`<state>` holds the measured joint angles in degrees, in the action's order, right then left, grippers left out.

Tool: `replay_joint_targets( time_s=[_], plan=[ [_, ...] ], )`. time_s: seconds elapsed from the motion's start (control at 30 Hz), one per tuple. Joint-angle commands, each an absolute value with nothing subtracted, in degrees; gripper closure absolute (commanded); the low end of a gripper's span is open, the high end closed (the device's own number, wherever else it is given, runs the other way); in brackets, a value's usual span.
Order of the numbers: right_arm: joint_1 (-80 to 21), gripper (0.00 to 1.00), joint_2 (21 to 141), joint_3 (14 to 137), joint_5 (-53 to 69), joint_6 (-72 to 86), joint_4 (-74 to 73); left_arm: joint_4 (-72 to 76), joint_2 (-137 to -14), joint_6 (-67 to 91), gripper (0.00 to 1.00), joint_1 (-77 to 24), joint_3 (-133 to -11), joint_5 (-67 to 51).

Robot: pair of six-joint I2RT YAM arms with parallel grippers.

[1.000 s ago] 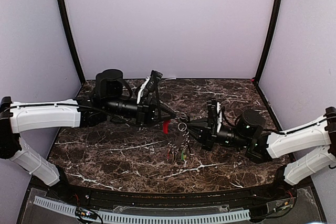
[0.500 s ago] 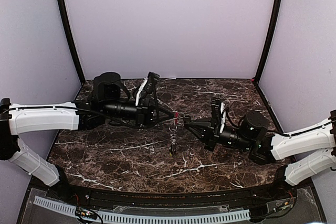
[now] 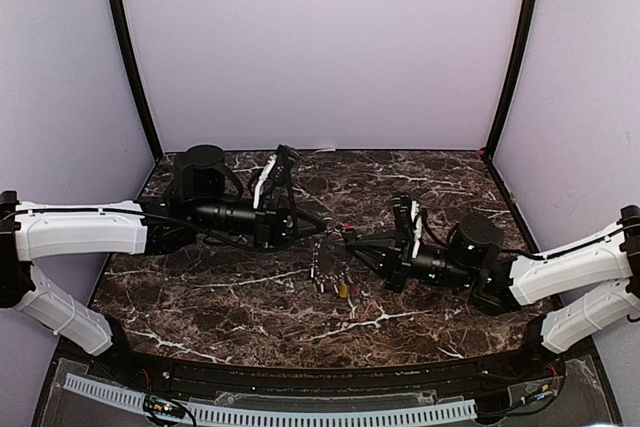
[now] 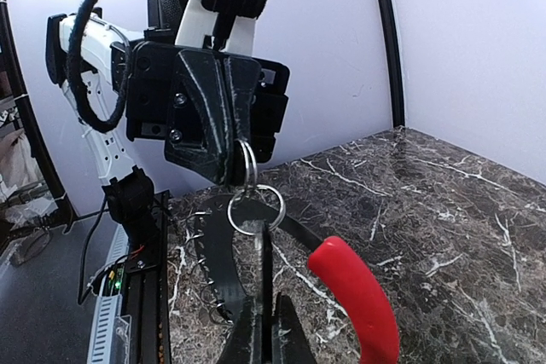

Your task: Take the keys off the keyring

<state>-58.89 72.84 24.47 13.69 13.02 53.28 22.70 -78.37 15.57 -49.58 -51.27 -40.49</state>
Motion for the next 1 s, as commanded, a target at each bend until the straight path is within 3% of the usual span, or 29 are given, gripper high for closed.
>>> replay_joint_targets(
  time_s=[0.0,0.47,0.97],
  plan=[
    [-58.9,1.0,75.8,25.2,14.3,14.6,54.0,28.0,-73.7,15.0,1.0,-48.3,-50.1,-42.2],
    [-59.9,1.0,80.4,29.6,19.3,14.9,51.1,28.8,-73.5,14.9,1.0,-48.3,-49.6,-43.6],
    [-60.6,1.0,78.2,27.6,17.6,15.2,51.5,27.3,-70.3,10.8,1.0,-48.3,-47.1,-32.7]
  ],
)
